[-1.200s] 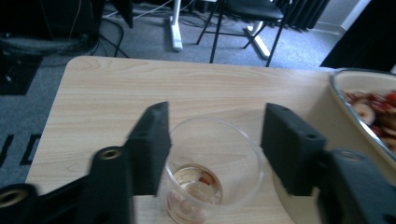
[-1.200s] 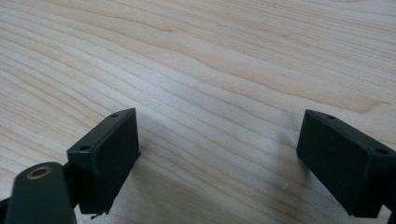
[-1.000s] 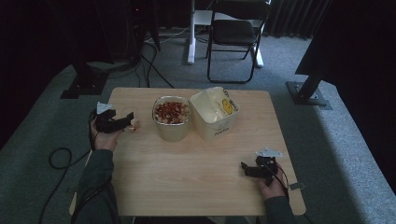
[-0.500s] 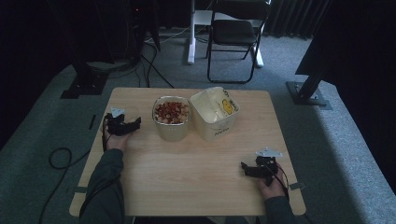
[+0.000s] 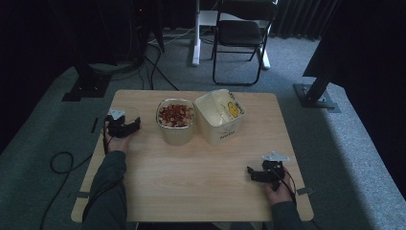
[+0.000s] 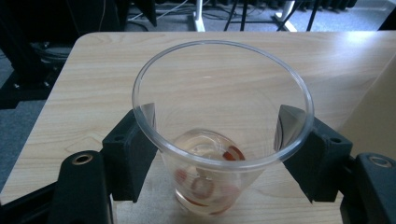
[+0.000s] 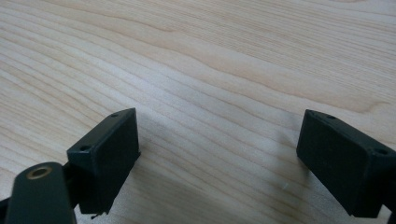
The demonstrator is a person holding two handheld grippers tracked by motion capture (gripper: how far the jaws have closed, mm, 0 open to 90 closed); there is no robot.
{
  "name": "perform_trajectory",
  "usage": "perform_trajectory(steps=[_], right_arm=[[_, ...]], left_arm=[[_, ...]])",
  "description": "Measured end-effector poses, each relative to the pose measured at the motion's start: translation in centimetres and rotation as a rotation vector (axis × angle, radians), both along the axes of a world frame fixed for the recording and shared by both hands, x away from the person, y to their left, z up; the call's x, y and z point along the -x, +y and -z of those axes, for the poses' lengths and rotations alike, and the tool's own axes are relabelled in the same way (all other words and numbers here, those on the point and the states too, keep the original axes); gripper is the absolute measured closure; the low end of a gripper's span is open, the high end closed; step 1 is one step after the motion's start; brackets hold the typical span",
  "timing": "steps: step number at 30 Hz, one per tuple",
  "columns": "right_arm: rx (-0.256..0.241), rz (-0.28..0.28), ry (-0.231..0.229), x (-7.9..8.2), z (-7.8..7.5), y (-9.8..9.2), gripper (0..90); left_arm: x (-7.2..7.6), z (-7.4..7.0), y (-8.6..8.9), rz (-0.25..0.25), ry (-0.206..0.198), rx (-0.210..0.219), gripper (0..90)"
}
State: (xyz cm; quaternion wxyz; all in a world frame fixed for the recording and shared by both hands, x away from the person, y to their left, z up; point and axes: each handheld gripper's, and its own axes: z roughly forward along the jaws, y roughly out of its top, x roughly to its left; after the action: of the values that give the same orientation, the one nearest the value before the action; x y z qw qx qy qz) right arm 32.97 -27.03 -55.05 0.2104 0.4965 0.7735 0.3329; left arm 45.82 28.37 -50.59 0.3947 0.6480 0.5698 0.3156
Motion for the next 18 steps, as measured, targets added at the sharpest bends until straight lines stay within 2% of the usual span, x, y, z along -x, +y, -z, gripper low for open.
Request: perform_trajectory(steps=[7, 11, 18], right_arm=[[0.0, 0.0, 0.0, 0.0, 0.0, 0.0, 12.6], [0.0, 0.0, 0.0, 0.0, 0.0, 0.0, 12.6], [0.0, 0.0, 0.0, 0.0, 0.0, 0.0, 12.6]], left_arm=[[0.5, -2.0, -0.5, 0.029, -0.044, -0.017, 32.1], [0.6, -3.8, -0.9, 0.036, -0.067, -0.046, 32.5], [0.6, -7.1, -1.7, 0.088, -0.095, -0.085, 32.6]])
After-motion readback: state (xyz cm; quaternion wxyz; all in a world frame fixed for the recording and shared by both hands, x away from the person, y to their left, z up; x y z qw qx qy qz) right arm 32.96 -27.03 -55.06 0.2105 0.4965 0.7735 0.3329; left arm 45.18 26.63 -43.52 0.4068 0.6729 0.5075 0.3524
